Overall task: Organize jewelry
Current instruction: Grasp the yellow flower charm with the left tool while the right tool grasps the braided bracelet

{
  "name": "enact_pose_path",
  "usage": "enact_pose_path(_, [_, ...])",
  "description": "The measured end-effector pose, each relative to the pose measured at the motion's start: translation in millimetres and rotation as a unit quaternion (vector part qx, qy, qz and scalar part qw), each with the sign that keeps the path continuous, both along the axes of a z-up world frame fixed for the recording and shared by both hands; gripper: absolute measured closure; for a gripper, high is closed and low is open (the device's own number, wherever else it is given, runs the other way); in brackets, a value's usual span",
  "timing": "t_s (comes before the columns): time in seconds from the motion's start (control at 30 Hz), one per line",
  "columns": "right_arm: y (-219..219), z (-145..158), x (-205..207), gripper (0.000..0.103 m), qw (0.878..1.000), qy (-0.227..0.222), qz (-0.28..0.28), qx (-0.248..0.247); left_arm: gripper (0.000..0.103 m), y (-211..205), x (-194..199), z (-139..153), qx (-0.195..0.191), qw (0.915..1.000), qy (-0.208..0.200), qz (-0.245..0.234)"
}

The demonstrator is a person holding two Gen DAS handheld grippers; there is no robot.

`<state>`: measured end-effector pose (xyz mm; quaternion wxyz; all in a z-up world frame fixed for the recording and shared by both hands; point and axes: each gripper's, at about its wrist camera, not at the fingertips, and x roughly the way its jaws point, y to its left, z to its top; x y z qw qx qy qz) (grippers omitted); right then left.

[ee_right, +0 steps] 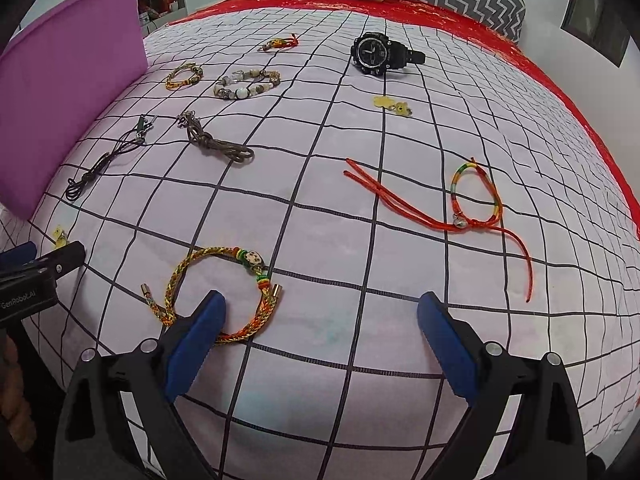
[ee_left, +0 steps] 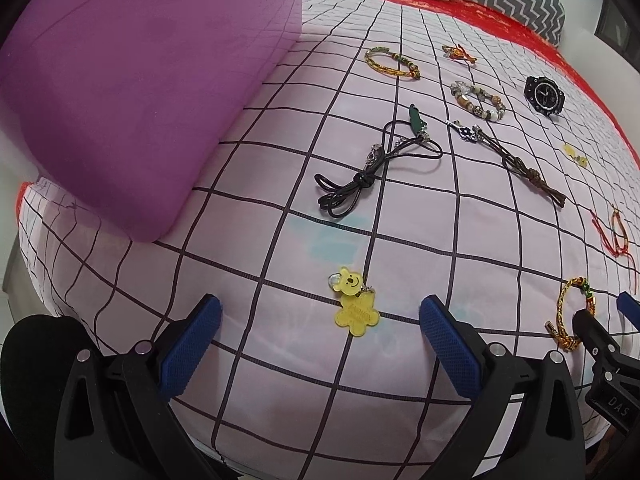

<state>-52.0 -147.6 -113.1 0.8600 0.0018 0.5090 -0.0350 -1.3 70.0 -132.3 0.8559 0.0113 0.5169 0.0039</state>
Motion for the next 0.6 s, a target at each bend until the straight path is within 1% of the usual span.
enact_pose_path(0.1, [-2.1, -1.8, 0.1, 0.010, 1.000, -0.003, -0.002, 0.008, 0.005, -1.5, -3.3, -0.9, 0.007, 0.9998, -0.017, 0.003])
enact_pose_path(0.23, [-1.3, -3.0, -1.3, 0.011, 1.000, -0.009, -0.001, 0.010, 0.006, -1.5, -2.5, -0.3, 0.010, 0.9999, -0.014, -0.001])
enact_pose_path(0.3, [-1.7, -3.1, -1.2, 0.012, 1.000, -0.009, 0.001, 0.014, 0.007, 0.2, -1.9, 0.8, 0.004, 0.9999, -0.011, 0.000])
enact_pose_path(0.37, [-0.4, -2.6, -2.3, 0.017, 1.000, -0.010, 0.006, 0.016, 0.009, 0.9, -2.8, 2.1, -0.003, 0.9999, -0.009, 0.003])
enact_pose_path(0.4, [1.1, -2.0, -2.8, 0.019, 1.000, -0.011, 0.010, 0.015, 0.012, 0.1, -3.9, 2.5, -0.003, 0.9999, -0.010, 0.002])
enact_pose_path(0.47, [5.0, -0.1, -3.4, 0.030, 1.000, -0.013, 0.020, 0.016, 0.018, -2.6, -6.3, 3.4, -0.001, 0.9999, -0.013, -0.006])
enact_pose_path(0.5, [7.5, 0.8, -3.6, 0.033, 0.999, -0.015, 0.026, 0.014, 0.023, -4.1, -7.4, 4.4, -0.001, 0.9998, -0.014, -0.010])
enact_pose_path(0.53, [9.0, 1.5, -3.6, 0.037, 0.999, -0.016, 0.029, 0.013, 0.028, -5.1, -8.9, 5.2, -0.001, 0.9998, -0.014, -0.014])
enact_pose_path(0.57, [10.5, 1.8, -3.8, 0.040, 0.999, -0.016, 0.033, 0.014, 0.032, -6.2, -10.0, 6.2, -0.003, 0.9997, -0.014, -0.018])
enact_pose_path(0.6, [11.4, 2.1, -3.9, 0.041, 0.999, -0.017, 0.034, 0.015, 0.038, -7.3, -10.8, 7.5, -0.004, 0.9997, -0.013, -0.022])
